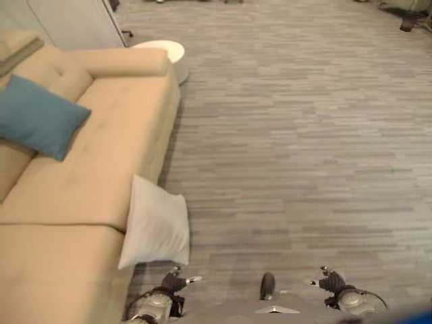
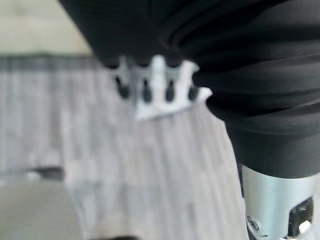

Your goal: Pick up all the scattered cushions and arrange them neatly on the sofa.

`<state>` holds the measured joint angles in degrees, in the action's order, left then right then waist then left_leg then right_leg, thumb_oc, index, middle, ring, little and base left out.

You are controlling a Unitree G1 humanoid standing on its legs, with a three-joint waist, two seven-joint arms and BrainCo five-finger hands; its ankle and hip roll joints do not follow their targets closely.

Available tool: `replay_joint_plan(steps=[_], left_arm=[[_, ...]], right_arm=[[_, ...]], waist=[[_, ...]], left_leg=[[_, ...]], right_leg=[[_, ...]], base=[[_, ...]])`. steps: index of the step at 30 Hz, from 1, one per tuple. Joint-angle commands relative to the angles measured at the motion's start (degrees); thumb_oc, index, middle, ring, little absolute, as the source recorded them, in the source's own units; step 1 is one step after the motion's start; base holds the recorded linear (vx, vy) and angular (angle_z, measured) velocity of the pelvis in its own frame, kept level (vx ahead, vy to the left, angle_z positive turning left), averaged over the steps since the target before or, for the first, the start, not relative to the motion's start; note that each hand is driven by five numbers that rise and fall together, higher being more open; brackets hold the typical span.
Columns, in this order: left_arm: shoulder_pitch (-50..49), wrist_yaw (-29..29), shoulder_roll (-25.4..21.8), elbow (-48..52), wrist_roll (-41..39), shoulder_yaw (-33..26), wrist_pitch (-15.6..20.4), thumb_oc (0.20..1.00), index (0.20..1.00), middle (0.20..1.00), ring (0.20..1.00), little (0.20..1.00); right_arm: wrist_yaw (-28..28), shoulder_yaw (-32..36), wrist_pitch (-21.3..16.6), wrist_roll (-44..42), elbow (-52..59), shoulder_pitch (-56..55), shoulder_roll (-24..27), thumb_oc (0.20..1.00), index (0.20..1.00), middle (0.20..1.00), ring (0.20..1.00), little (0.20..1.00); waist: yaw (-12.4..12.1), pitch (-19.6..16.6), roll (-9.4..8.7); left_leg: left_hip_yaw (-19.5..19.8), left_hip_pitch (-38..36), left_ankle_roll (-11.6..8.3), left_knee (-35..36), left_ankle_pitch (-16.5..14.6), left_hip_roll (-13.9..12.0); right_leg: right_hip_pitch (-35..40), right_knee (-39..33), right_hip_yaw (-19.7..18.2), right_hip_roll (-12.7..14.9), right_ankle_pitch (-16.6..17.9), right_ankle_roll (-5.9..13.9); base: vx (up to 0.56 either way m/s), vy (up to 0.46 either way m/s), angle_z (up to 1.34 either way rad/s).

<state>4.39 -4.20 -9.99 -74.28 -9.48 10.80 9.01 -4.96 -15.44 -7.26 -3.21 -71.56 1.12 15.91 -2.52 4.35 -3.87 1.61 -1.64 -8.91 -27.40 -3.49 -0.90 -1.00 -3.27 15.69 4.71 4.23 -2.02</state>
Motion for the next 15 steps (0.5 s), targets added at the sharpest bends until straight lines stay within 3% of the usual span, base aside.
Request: replay_joint_plan(steps=[1, 5, 7, 9, 11, 14, 15], left_arm=[[3.0, -0.9, -1.6, 2.1, -2.7, 1.5, 1.0, 1.000, 1.000, 1.000, 1.000, 1.000], [3.0, -0.7, -1.5, 1.5, -1.9, 1.8, 0.7, 1.000, 1.000, 1.000, 1.000, 1.000], [2.5, -0.8, -1.5, 1.3, -1.1, 1.7, 0.5, 1.000, 1.000, 1.000, 1.000, 1.000], [2.4, -0.6, -1.4, 1.0, -0.5, 1.6, 0.3, 1.000, 1.000, 1.000, 1.000, 1.000], [2.1, -0.7, -1.6, 0.7, -0.6, 1.2, 0.4, 1.000, 1.000, 1.000, 1.000, 1.000], [1.1, -0.6, -1.8, 0.2, -1.2, 0.0, 0.4, 1.000, 1.000, 1.000, 1.000, 1.000], [1.0, -0.4, -2.1, 0.3, -1.3, -0.2, 0.4, 1.000, 1.000, 1.000, 1.000, 1.000]], right_arm=[[-1.2, 0.6, -0.8, -2.4, -1.0, 1.2, 1.3, 1.000, 1.000, 1.000, 1.000, 1.000], [-1.1, 1.4, -0.7, -2.8, -1.9, 0.8, 1.3, 1.000, 1.000, 1.000, 1.000, 1.000], [-1.3, 1.2, -0.7, -2.2, -2.2, 0.6, 1.3, 1.000, 1.000, 1.000, 1.000, 1.000], [-1.4, 1.1, -0.7, -2.0, -2.2, 0.6, 1.3, 1.000, 1.000, 1.000, 1.000, 1.000], [-1.4, 1.0, -0.7, -1.8, -2.4, 0.9, 1.3, 1.000, 1.000, 1.000, 1.000, 1.000], [-1.0, 0.7, -0.6, -1.1, -2.3, 1.3, 0.8, 1.000, 1.000, 1.000, 1.000, 1.000], [-0.8, 1.1, -0.7, -0.9, -1.9, 1.3, 0.6, 1.000, 1.000, 1.000, 1.000, 1.000]], waist=[[0.2, 2.6, -2.00], [0.2, 2.0, -2.18], [0.4, 1.8, -1.37], [0.6, 1.8, -0.64], [0.2, 2.0, -0.50], [-0.7, 1.5, -0.12], [-1.3, 1.2, 0.06]], left_leg=[[-9.1, 2.8, 5.13, 7.3, 2.2, -1.2], [-12.3, 4.6, 6.38, 13.8, -0.1, -1.4], [-14.4, 6.0, 6.22, 19.5, 2.5, -1.6], [-17.6, 7.8, 4.84, 23.8, 6.1, -2.6], [-17.9, 8.1, 4.56, 24.4, 7.6, -2.6], [-17.4, 7.0, 6.34, 24.6, 6.8, -1.4], [-17.9, 5.6, 7.70, 24.4, 5.1, -0.7]], right_leg=[[0.7, 2.2, -1.7, 0.9, 0.5, 6.87], [2.5, 1.1, 1.0, 1.0, -1.4, 7.30], [3.7, 1.0, 2.1, 0.3, -2.7, 7.49], [5.3, 0.9, 2.4, -0.6, -4.6, 7.76], [6.2, 1.4, 2.3, -0.9, -5.5, 7.64], [6.4, 6.2, 2.8, 0.6, -6.7, 7.96], [6.2, 11.3, 3.8, 2.7, -7.3, 8.92]], base=[[0.13, -0.146, 0.63], [0.12, -0.038, 0.76], [0.21, 0.010, 0.38], [0.28, 0.030, 0.42], [0.24, 0.054, 0.43], [0.27, 0.148, -0.17], [0.34, 0.232, -0.30]])
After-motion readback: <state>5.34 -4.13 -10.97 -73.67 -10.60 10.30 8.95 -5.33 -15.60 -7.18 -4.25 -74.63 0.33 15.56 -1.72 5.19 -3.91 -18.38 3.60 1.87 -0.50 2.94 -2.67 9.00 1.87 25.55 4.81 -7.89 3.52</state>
